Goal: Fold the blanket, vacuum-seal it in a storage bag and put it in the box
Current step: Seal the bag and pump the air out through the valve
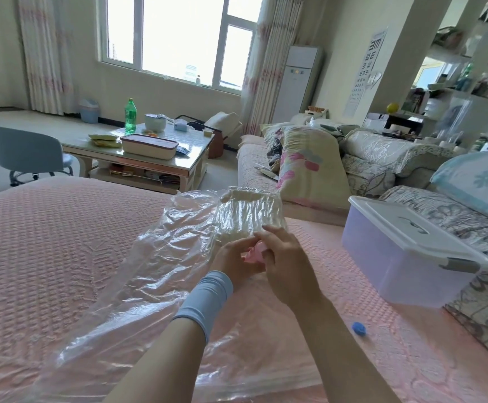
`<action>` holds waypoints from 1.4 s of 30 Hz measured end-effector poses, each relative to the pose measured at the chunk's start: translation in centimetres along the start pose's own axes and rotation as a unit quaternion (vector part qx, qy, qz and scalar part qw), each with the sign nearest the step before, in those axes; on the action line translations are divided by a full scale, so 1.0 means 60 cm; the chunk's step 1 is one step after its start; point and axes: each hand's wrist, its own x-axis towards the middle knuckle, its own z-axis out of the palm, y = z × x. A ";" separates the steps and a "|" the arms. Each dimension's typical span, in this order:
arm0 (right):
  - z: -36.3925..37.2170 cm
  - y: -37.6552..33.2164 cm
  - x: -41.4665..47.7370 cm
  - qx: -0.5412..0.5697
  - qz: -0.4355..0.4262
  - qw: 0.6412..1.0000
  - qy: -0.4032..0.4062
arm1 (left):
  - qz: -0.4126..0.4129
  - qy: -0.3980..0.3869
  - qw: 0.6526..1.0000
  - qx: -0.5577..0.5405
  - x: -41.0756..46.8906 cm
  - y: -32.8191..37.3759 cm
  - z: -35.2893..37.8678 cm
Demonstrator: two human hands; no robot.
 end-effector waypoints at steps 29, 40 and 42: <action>0.003 0.002 -0.004 0.002 -0.012 1.000 -0.010 | -0.003 -0.012 1.000 0.006 0.000 -0.005 -0.001; -0.057 -0.028 0.037 0.014 -0.153 0.945 0.288 | -0.007 0.000 1.000 -0.007 0.005 -0.011 -0.003; -0.024 -0.016 0.017 0.004 -0.088 0.980 0.179 | -0.008 -0.007 1.000 -0.013 0.004 -0.006 -0.002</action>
